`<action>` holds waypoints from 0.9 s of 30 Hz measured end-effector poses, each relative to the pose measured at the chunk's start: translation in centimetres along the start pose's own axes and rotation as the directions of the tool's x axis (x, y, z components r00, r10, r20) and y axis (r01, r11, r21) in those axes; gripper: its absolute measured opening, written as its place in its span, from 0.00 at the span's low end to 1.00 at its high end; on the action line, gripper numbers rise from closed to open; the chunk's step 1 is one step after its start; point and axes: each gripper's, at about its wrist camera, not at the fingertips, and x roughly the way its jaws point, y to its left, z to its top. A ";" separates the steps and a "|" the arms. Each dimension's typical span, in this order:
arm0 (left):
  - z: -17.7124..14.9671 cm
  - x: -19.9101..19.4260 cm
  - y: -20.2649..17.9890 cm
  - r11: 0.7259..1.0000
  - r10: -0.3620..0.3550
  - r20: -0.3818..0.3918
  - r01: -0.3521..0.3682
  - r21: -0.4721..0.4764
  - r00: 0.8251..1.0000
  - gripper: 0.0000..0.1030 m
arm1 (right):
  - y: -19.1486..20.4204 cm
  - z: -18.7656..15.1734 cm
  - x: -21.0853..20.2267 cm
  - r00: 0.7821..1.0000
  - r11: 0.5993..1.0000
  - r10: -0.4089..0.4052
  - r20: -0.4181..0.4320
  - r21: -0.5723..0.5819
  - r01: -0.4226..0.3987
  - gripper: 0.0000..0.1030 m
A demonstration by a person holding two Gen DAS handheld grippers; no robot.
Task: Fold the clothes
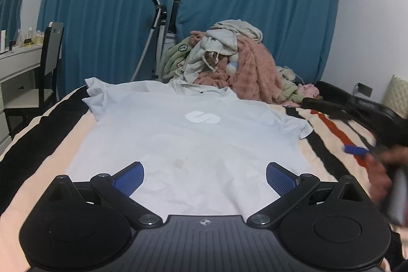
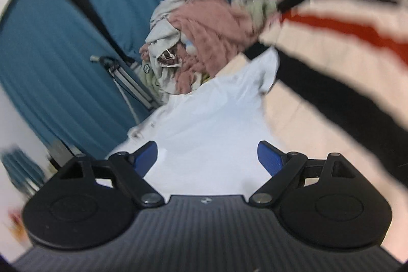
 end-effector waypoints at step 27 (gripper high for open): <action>-0.2 15.3 1.1 0.995 0.022 -0.120 -0.033 -0.093 0.993 1.00 | -12.7 9.1 30.1 0.990 0.997 -0.018 0.138 0.082 0.007 0.65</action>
